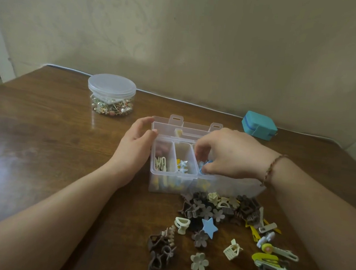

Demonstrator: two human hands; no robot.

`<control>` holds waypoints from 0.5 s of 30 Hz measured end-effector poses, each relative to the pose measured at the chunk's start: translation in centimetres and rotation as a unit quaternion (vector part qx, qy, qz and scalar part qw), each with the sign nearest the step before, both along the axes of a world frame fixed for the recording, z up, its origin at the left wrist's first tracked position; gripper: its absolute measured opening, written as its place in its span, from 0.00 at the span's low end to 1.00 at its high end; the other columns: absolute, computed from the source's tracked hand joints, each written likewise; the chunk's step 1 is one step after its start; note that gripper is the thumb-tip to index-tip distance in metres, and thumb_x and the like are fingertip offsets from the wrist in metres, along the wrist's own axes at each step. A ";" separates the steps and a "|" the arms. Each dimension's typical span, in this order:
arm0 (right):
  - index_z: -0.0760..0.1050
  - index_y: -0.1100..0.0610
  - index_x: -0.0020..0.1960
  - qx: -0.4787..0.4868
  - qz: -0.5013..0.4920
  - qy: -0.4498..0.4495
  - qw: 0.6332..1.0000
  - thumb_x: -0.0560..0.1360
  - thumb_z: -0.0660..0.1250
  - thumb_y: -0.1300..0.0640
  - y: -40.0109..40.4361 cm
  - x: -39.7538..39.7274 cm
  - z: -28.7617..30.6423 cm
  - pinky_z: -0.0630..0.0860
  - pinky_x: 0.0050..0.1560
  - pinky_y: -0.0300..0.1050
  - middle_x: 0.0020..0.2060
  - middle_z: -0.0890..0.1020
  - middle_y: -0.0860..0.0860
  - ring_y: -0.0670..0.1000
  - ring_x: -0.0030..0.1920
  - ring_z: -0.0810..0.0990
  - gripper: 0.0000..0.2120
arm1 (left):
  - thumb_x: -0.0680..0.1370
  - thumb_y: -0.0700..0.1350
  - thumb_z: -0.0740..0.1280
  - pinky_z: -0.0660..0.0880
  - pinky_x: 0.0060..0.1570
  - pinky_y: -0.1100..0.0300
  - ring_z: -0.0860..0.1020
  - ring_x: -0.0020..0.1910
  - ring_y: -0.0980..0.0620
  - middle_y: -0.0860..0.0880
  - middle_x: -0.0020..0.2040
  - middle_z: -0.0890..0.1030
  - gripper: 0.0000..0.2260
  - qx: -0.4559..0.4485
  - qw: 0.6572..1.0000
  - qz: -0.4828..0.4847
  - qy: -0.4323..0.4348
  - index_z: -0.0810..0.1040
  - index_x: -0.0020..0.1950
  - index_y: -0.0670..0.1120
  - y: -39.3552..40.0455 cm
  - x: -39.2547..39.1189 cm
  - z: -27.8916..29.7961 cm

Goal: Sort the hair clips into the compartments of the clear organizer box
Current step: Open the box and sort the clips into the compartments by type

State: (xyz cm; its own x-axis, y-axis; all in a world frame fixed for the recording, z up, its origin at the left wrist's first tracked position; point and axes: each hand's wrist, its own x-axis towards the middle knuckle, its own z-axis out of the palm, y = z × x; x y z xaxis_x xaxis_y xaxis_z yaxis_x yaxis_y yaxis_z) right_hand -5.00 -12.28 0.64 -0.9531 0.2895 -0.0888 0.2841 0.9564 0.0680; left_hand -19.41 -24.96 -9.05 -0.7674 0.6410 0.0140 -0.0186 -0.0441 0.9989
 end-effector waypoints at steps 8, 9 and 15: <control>0.74 0.39 0.43 -0.006 -0.022 0.120 0.992 0.72 0.71 0.49 0.0 0.8 -0.7 0.72 0.43 0.42 0.44 0.80 0.38 0.41 0.46 0.76 0.07 | 0.83 0.43 0.60 0.81 0.46 0.55 0.86 0.43 0.53 0.45 0.58 0.83 0.18 0.002 1.000 0.003 0.003 0.70 0.73 0.52 0.0 0.0 0.1; 0.75 0.40 0.44 -0.014 -0.020 0.115 0.993 0.72 0.71 0.46 0.1 1.1 -0.8 0.71 0.44 0.42 0.44 0.80 0.37 0.39 0.45 0.76 0.05 | 0.83 0.43 0.60 0.81 0.45 0.57 0.86 0.43 0.53 0.45 0.58 0.83 0.18 0.002 1.000 0.002 0.003 0.69 0.73 0.52 0.0 0.0 0.1; 0.81 0.45 0.45 -0.166 0.011 0.261 0.951 0.72 0.72 0.52 1.4 6.5 0.0 0.69 0.31 0.29 0.38 0.82 0.39 0.40 0.32 0.76 0.03 | 0.83 0.43 0.59 0.82 0.49 0.54 0.85 0.49 0.50 0.45 0.60 0.82 0.17 -0.007 1.000 0.007 0.010 0.70 0.72 0.52 0.1 0.1 0.1</control>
State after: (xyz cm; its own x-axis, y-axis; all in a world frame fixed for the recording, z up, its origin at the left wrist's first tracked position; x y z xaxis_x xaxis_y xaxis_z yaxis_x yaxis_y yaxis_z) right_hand 1.53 -10.84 0.68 -0.8976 0.3077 0.3156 0.1762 0.9068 -0.3830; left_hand -19.35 -24.90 -8.91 -0.7758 0.6306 0.0211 0.0024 -0.0305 0.9995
